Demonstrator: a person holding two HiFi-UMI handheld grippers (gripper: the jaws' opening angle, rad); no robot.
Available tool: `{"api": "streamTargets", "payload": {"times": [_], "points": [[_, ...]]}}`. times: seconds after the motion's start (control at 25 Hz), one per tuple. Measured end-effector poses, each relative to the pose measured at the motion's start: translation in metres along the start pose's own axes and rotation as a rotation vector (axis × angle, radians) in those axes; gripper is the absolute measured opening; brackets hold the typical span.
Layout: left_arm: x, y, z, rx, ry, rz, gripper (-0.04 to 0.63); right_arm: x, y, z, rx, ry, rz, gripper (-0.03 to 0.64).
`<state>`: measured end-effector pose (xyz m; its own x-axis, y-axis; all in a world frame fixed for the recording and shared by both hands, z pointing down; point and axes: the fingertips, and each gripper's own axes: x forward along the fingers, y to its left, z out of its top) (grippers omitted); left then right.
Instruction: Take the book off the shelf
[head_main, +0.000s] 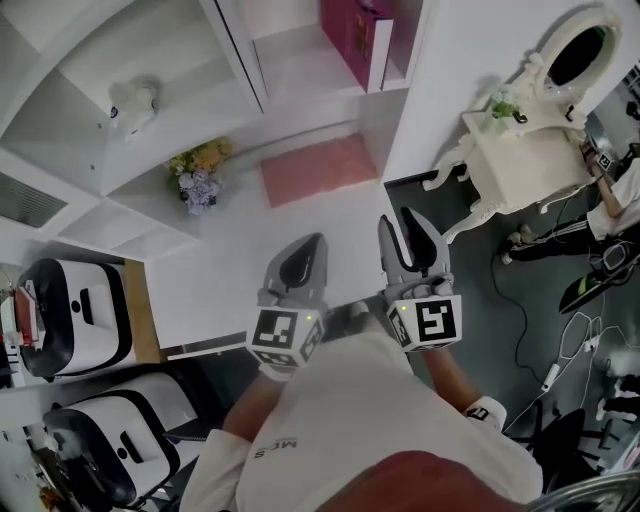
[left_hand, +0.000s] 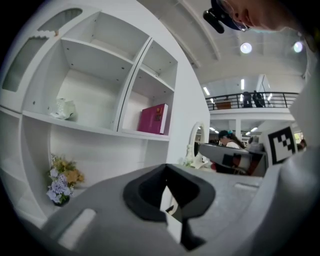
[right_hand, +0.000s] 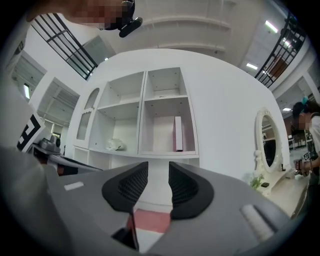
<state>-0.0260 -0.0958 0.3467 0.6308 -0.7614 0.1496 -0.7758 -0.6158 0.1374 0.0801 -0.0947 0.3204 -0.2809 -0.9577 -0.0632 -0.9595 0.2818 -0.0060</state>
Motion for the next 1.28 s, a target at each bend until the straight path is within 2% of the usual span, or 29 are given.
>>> {"api": "streamTargets", "payload": {"times": [0.56, 0.84, 1.28], "points": [[0.071, 0.023, 0.049, 0.007, -0.023, 0.025, 0.002, 0.084, -0.049, 0.040, 0.020, -0.065, 0.052, 0.190], [0.095, 0.024, 0.075, 0.020, -0.042, 0.049, 0.002, 0.113, -0.069, 0.062, 0.029, -0.084, 0.067, 0.276], [0.121, 0.019, 0.086, 0.032, -0.028, 0.069, 0.002, 0.149, -0.092, 0.082, 0.007, -0.095, 0.064, 0.331]]}}
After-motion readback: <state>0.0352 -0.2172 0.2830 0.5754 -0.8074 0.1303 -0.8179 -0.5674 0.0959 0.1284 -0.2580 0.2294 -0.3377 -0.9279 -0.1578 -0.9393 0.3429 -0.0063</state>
